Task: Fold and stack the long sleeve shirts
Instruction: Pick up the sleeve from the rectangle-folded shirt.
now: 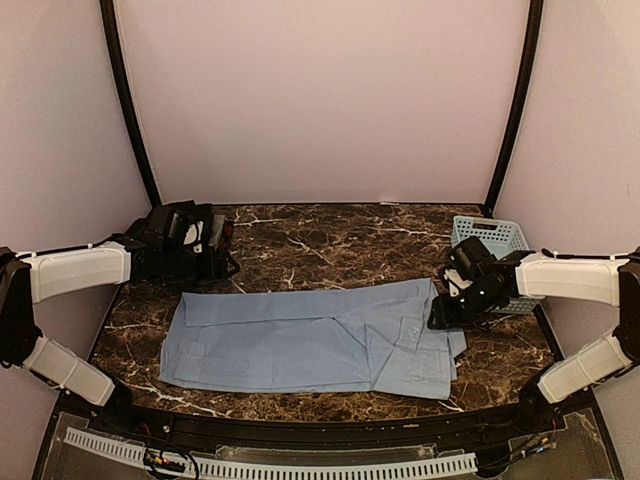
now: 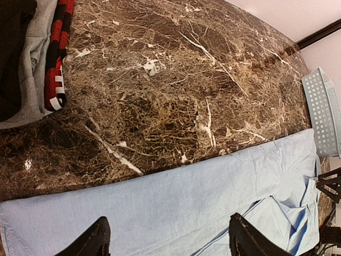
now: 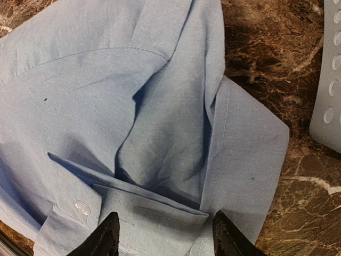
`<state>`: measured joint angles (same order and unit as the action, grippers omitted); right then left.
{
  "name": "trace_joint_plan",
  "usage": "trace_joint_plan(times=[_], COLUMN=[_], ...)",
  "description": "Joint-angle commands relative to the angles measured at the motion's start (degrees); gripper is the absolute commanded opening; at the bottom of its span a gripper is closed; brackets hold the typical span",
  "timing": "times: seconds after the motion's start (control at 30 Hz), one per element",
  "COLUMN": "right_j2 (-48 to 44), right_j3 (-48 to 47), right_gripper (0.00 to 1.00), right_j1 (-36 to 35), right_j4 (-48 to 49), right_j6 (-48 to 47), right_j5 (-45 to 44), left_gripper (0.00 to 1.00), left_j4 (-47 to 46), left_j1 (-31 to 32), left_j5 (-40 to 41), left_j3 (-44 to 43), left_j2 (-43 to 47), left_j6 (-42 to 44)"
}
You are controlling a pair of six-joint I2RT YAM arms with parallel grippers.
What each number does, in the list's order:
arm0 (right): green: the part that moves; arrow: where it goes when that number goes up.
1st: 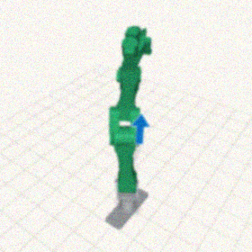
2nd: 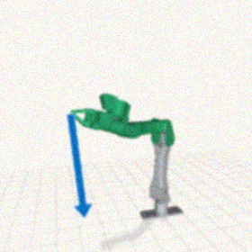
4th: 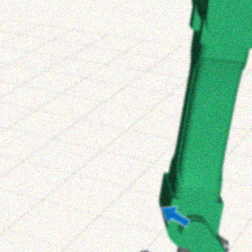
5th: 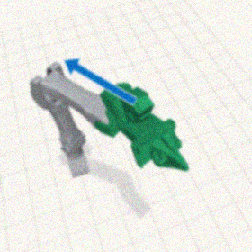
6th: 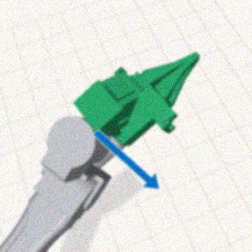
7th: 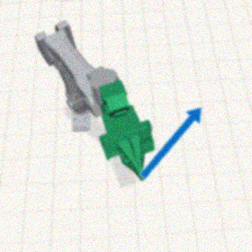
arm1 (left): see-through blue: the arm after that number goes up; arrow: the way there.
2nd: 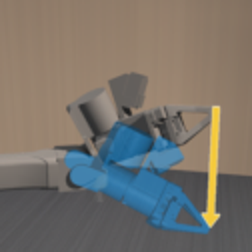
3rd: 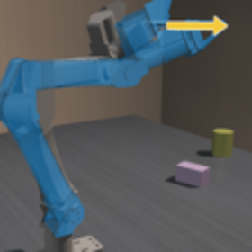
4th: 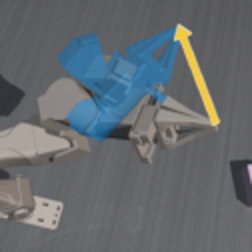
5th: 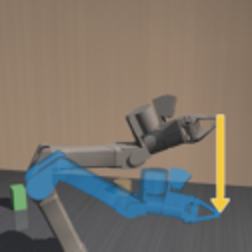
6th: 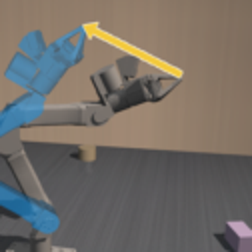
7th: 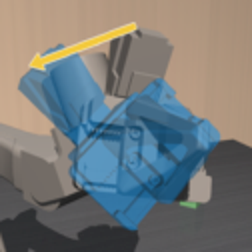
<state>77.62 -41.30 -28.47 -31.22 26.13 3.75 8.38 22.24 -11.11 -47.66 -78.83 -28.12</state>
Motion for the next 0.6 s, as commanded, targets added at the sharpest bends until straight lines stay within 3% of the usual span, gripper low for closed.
trace_joint_plan(times=[0.0,0.3,0.57], right_j2=[0.2,-0.9,-4.0], right_j3=[1.6,4.5,4.3], right_gripper=[0.54,0.36,0.06], right_j1=[-0.4,-0.5,-0.5], right_j4=[1.9,5.2,5.0], right_j6=[1.0,1.9,1.9], right_j5=[-0.1,2.7,3.0], left_gripper=[0.75,0.75,0.78], left_j4=[-1.0,-0.8,-0.1], left_j1=[0.4,0.6,0.7], left_j5=[-0.6,-0.5,1.0], left_j3=[-1.0,-0.9,-1.0], left_j2=[0.0,0.3,0.3], left_j6=[-0.1,-0.2,-0.4])
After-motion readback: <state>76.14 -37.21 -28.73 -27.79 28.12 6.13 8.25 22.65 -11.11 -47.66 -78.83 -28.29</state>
